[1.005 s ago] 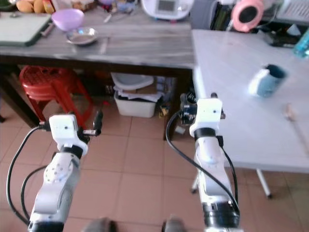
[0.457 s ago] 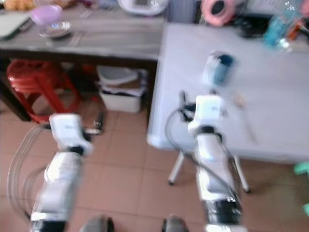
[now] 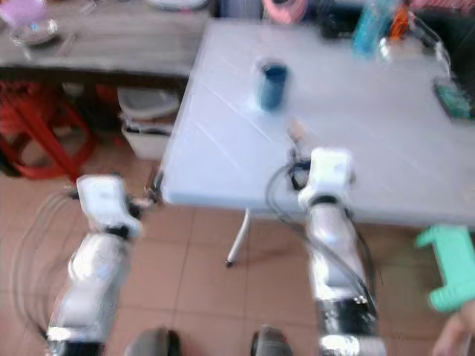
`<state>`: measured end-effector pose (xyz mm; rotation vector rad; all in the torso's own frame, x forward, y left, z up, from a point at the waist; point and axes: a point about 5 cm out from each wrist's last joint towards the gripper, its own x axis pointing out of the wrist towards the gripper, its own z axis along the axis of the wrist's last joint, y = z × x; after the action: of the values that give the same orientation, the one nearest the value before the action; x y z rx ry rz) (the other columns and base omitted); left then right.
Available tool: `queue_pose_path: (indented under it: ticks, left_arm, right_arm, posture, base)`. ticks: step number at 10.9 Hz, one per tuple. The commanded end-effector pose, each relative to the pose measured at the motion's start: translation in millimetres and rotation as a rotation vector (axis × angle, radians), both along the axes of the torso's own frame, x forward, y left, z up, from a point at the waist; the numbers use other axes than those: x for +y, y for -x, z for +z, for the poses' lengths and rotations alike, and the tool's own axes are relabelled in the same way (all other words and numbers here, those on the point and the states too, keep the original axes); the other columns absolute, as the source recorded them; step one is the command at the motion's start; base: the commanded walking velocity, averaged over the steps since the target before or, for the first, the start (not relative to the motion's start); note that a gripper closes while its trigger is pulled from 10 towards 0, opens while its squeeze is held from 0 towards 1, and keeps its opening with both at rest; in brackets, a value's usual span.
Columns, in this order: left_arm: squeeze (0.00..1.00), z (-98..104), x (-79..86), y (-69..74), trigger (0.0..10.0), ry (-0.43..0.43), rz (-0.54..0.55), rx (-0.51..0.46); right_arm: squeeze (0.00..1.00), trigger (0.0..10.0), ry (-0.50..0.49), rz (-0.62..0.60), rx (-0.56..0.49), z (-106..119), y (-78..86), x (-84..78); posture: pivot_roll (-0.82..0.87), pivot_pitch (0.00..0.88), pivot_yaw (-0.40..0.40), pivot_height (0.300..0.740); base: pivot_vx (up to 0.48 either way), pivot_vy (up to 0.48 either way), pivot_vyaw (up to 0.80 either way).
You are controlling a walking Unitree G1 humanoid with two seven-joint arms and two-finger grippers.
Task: Setting the table
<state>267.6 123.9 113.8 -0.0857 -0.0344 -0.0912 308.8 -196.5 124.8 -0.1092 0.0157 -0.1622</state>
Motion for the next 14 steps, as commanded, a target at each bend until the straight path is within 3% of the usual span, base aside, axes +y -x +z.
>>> queue_pose_path:
  ticks: [1,3,5,11,14]
  left_arm:
    - [0.00,2.1,9.1,0.9,10.0,-0.021,0.023,-0.002]
    - [0.00,0.8,13.5,7.8,10.0,-0.037,0.021,0.008]
    - [0.00,2.3,15.7,10.0,10.0,-0.043,0.023,0.006]
    - [0.00,4.5,14.0,11.3,10.0,-0.039,0.008,-0.001]
    - [0.00,7.2,12.3,11.1,10.0,-0.022,-0.002,-0.017]
  right_arm:
    - [0.00,10.0,-0.029,0.007,0.009,0.8,-2.8,1.5]
    - [0.00,10.0,0.030,0.047,0.000,11.5,-18.1,-4.5]
    - [0.00,10.0,0.027,0.031,-0.036,22.1,-26.7,-5.4]
    - [0.00,10.0,0.065,-0.086,-0.004,23.4,-30.7,-29.4]
    - [0.00,10.0,0.091,-0.068,-0.136,40.6,-26.2,-20.2]
  posture:
    - [-0.03,0.177,0.013,0.740]
    - [-0.02,0.194,0.019,0.740]
    - [0.00,0.209,0.023,0.740]
    - [0.00,0.213,0.010,0.740]
    - [-0.01,0.203,0.005,0.740]
  base:
    - [0.000,0.000,0.00]
    - [0.000,0.000,0.40]
    - [0.000,0.000,0.80]
    - [0.000,0.000,0.10]
    - [0.369,0.000,-0.27]
